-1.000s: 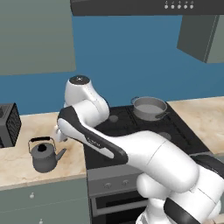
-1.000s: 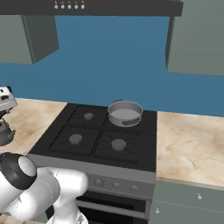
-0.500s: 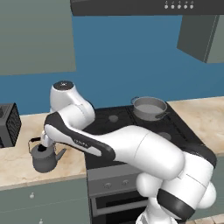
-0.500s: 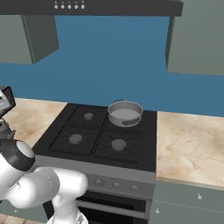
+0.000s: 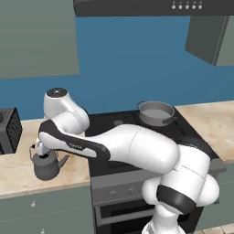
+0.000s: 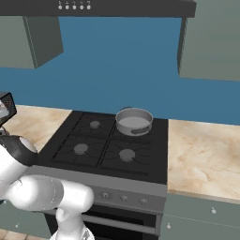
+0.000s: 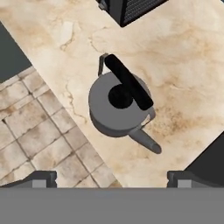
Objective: Pick the kettle from the counter and place it on a stove burner. Then turn the burner on.
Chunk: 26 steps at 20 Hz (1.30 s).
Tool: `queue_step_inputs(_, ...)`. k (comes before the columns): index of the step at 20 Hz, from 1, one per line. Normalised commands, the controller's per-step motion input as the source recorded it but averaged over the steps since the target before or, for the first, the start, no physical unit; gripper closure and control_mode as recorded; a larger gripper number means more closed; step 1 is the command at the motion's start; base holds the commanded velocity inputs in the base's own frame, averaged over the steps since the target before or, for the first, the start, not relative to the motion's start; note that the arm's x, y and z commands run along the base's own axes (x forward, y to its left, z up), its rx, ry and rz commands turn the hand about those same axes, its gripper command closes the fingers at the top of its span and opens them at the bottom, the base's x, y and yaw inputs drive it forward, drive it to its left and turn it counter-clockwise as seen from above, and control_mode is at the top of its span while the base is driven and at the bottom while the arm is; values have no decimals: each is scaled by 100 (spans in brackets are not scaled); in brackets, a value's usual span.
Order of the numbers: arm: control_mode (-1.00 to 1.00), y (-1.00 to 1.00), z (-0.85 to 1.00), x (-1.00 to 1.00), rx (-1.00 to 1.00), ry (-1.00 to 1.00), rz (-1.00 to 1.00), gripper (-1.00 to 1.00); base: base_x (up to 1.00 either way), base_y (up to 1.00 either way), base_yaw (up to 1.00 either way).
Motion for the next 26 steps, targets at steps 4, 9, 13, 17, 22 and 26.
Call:
queue_step_inputs(4,-100,28,-14,31,-1,1,0,-100,0,0,0)
queue_step_inputs(9,-100,28,-15,35,-1,2,0,-100,0,0,0)
queue_step_inputs(13,-100,22,-11,32,0,1,0,-100,0,0,0)
queue_step_inputs(17,-100,20,-14,21,0,2,0,-100,0,0,0)
queue_step_inputs(22,-100,20,-17,20,0,1,0,-100,0,0,0)
queue_step_inputs(26,-100,13,-20,22,0,0,0,-100,0,0,0)
